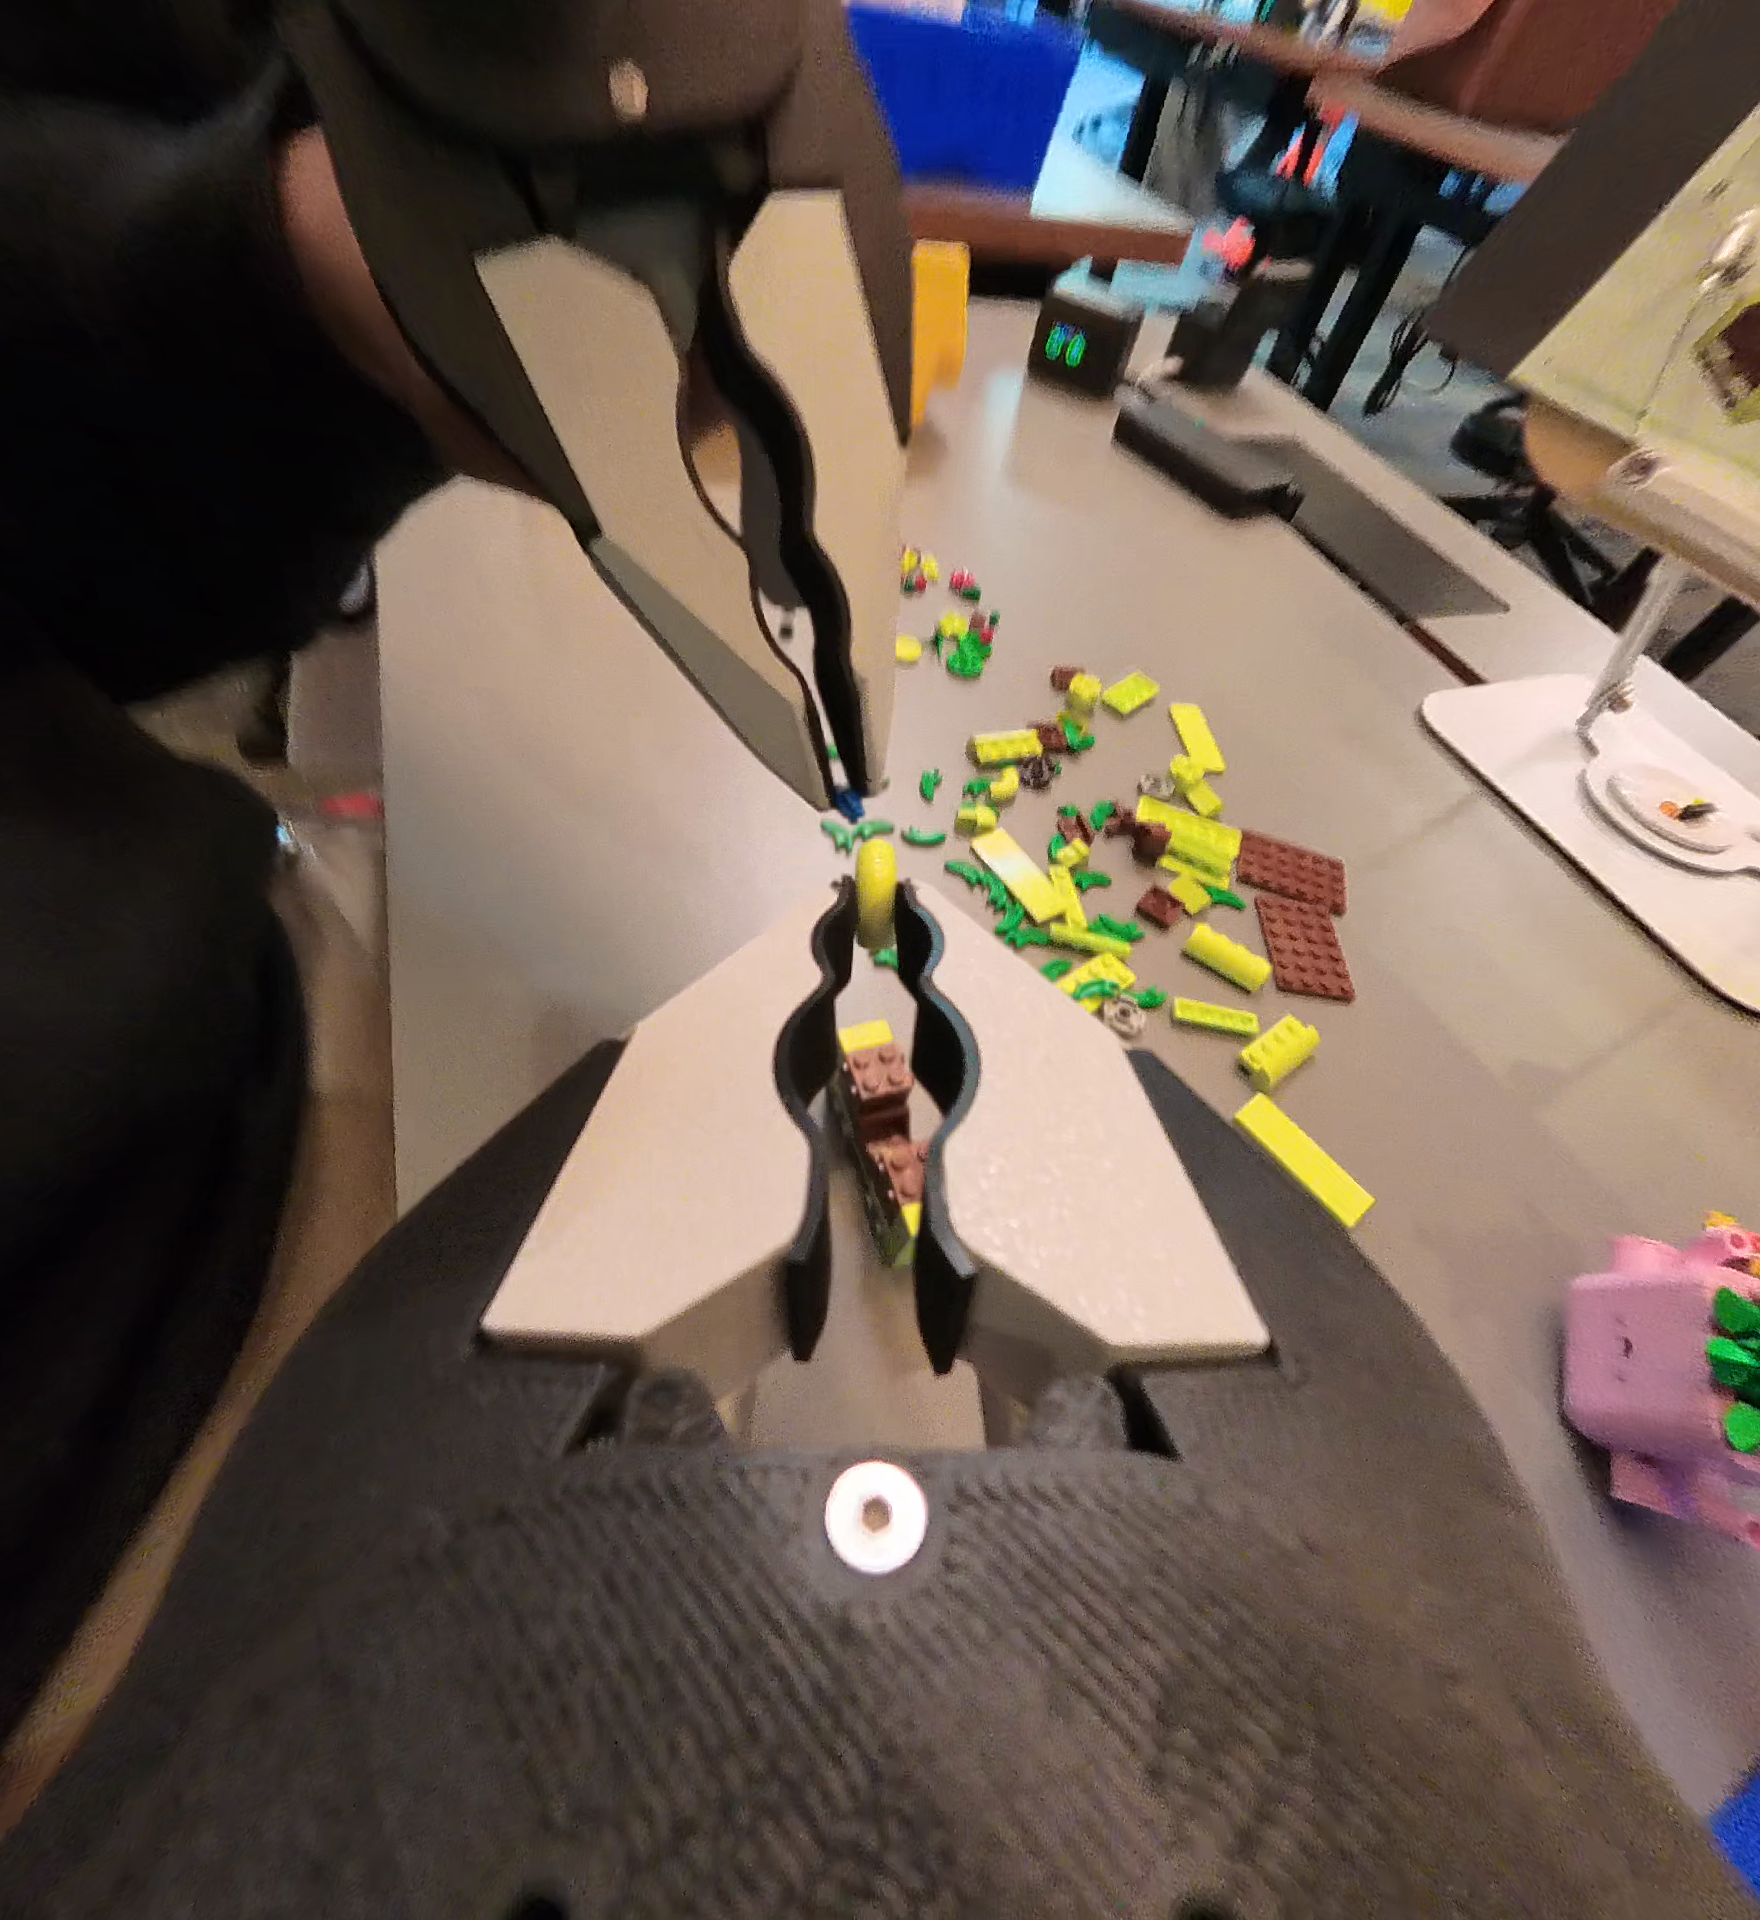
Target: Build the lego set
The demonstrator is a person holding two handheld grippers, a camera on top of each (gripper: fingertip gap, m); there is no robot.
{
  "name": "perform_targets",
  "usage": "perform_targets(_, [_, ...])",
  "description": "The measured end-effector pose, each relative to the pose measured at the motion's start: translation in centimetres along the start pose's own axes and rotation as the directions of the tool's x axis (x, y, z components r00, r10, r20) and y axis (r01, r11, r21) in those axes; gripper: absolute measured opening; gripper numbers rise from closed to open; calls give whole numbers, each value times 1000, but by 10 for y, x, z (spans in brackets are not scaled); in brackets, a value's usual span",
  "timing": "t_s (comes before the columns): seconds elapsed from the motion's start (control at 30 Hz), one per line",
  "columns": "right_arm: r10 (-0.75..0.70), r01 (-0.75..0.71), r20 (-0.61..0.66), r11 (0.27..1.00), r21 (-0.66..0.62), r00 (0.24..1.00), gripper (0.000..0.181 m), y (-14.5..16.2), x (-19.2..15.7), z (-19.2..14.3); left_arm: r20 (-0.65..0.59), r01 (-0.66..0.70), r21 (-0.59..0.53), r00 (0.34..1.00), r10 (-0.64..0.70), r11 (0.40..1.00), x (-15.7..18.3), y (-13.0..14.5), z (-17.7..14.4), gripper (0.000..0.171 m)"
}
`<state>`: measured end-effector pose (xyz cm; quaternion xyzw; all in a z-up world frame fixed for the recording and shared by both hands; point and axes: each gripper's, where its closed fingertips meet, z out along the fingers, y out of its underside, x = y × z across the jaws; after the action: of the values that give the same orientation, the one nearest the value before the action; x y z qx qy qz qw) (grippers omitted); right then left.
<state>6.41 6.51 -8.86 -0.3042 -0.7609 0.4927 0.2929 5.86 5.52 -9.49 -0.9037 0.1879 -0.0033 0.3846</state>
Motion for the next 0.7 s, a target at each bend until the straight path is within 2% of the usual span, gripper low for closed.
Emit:
perform_targets(0.23, [1, 1, 62, 999, -32, 998, 5, 7, -11, 7, -19, -101, -23, 995, 101, 995, 7, 10, 10, 1])
perform_targets(0.53, [9, -3, 65, 996, -93, 998, 5, 17, -13, 15, -45, -86, -13, 995, 85, 996, 9, 14, 15, 0])
perform_targets(0.7, [30, -14, 102, 988, -154, 994, 5, 25, -23, 21, -58, -44, -1, 997, 44, 999, 16, 26, 19, 0])
